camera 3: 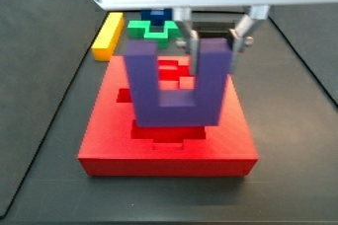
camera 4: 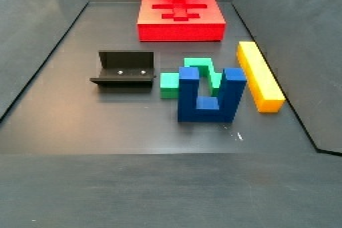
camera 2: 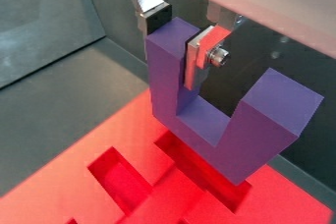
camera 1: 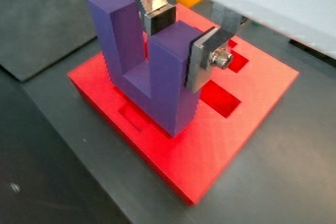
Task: Pick up the purple object. Move up. Move to above the board. Insert the purple object.
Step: Insert the purple object.
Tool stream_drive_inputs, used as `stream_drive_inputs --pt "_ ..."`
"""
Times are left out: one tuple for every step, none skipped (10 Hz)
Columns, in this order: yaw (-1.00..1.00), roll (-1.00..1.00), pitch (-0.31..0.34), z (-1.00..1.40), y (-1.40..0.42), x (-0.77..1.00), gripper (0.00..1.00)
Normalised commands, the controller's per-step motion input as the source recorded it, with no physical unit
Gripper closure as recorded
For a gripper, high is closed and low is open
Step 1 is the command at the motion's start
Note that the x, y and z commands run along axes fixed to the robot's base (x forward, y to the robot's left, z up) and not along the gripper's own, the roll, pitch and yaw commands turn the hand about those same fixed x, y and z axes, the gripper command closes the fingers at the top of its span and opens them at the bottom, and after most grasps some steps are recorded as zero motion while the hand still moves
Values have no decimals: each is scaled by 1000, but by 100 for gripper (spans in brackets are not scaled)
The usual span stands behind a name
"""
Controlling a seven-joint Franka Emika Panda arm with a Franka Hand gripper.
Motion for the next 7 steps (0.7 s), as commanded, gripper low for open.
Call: stream_drive_inputs --pt "149 277 -56 -251 -154 260 100" --pt "183 330 -66 -254 -100 226 100" --pt "203 410 -51 -151 -20 63 100" --pt "97 440 -33 -160 -17 -26 100" --pt "40 420 -36 -174 -57 -111 100" --pt "0 414 -31 -149 -43 -123 100" --pt "0 286 -20 -103 -77 -200 100"
